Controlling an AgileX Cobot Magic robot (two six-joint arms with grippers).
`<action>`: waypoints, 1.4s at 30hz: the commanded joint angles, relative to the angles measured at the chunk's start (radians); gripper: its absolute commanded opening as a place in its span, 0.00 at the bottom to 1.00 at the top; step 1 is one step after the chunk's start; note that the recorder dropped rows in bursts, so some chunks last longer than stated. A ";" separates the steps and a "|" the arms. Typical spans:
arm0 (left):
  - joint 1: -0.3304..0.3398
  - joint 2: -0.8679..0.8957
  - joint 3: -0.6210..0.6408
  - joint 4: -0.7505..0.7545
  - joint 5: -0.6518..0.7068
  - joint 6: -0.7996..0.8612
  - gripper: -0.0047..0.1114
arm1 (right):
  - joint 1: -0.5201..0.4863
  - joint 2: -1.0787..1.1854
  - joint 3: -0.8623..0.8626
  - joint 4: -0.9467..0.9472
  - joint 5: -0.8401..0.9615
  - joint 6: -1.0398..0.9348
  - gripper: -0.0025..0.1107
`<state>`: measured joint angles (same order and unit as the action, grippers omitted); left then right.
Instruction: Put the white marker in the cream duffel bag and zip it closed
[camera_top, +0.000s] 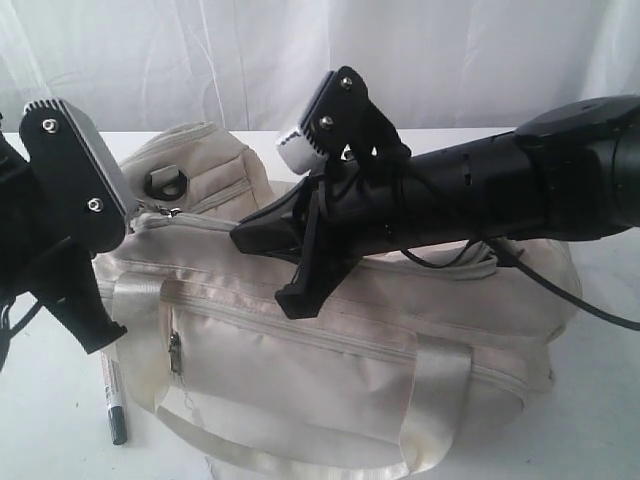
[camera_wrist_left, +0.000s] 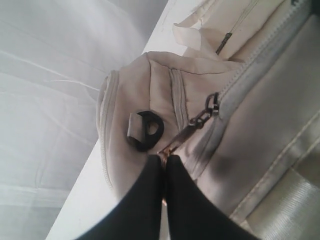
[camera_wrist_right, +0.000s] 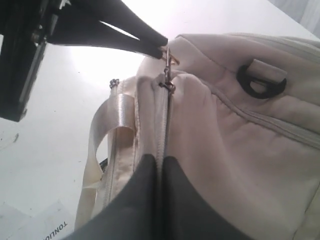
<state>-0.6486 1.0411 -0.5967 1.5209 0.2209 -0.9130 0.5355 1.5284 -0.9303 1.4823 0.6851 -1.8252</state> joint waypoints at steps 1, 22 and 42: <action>0.065 -0.028 0.008 -0.056 0.217 0.025 0.04 | -0.029 -0.021 0.007 -0.043 -0.001 0.027 0.02; 0.130 -0.029 0.023 0.005 0.059 -0.063 0.04 | -0.029 -0.026 0.007 -0.043 0.017 0.043 0.02; 0.130 -0.029 -0.021 -0.135 0.084 -0.092 0.40 | -0.029 -0.036 0.007 -0.043 0.031 0.043 0.02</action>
<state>-0.5221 1.0215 -0.6135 1.4252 0.2658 -1.0477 0.5166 1.5118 -0.9257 1.4327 0.7164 -1.7875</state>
